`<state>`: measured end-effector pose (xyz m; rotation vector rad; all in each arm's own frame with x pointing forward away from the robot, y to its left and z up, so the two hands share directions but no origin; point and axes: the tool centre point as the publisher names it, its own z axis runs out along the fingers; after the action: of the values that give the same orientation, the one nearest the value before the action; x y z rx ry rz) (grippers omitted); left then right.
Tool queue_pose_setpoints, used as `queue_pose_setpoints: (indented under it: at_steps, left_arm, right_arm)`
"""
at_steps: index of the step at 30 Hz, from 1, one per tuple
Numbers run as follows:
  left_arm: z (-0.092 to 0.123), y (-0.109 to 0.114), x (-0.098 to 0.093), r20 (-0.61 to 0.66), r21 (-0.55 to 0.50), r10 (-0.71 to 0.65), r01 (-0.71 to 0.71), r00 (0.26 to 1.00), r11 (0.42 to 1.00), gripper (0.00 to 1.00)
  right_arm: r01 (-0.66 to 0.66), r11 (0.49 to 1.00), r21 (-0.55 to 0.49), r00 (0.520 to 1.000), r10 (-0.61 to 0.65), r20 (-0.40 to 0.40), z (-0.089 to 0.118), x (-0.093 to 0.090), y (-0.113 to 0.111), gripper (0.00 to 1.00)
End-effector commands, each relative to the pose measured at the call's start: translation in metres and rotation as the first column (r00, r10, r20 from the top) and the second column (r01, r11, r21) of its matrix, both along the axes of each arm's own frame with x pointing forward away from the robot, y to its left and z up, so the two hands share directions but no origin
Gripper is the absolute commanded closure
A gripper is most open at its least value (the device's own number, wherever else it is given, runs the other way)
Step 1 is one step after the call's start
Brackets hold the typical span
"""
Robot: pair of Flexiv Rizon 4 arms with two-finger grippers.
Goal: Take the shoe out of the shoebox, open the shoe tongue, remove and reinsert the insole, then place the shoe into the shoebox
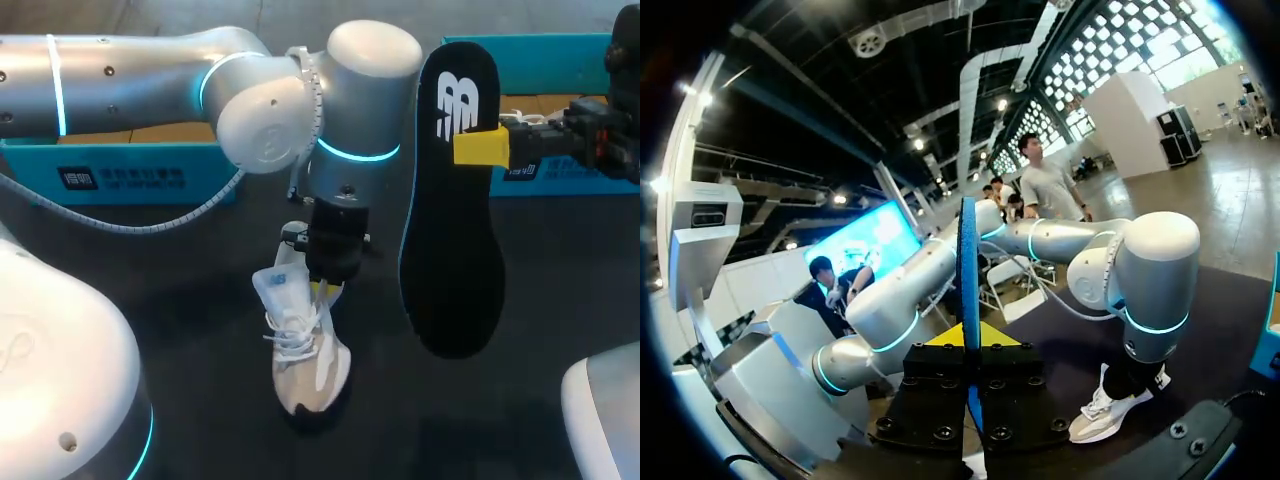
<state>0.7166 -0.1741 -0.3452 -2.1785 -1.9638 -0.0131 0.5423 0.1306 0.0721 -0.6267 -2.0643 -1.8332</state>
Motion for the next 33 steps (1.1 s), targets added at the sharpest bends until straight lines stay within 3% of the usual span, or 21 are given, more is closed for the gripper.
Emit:
queue_pose_setpoints:
  at_steps: [1, 12, 21, 33]
  left_arm:
    - [0.010, 0.004, -0.009, 0.015, -0.002, 0.001, -0.001, 1.000, 1.000, 1.00]
    - [0.011, 0.014, -0.031, 0.013, 0.007, 0.011, -0.011, 1.000, 1.000, 1.00]
    - [0.003, 0.022, -0.038, -0.004, 0.047, 0.009, -0.009, 1.000, 0.999, 1.00]
    - [-0.016, 0.015, -0.037, -0.017, 0.062, -0.016, 0.017, 1.000, 0.998, 1.00]
  right_arm:
    - [0.066, 0.998, 0.005, 0.998, -0.066, 0.008, 0.000, -0.012, 0.011, 1.00]
    - [0.066, 0.998, 0.005, 0.998, -0.066, 0.008, 0.000, -0.012, 0.011, 1.00]
    - [0.066, 0.998, 0.005, 0.998, -0.066, 0.008, 0.000, -0.012, 0.011, 1.00]
    - [0.066, 0.998, 0.005, 0.998, -0.066, 0.008, 0.000, -0.012, 0.011, 1.00]
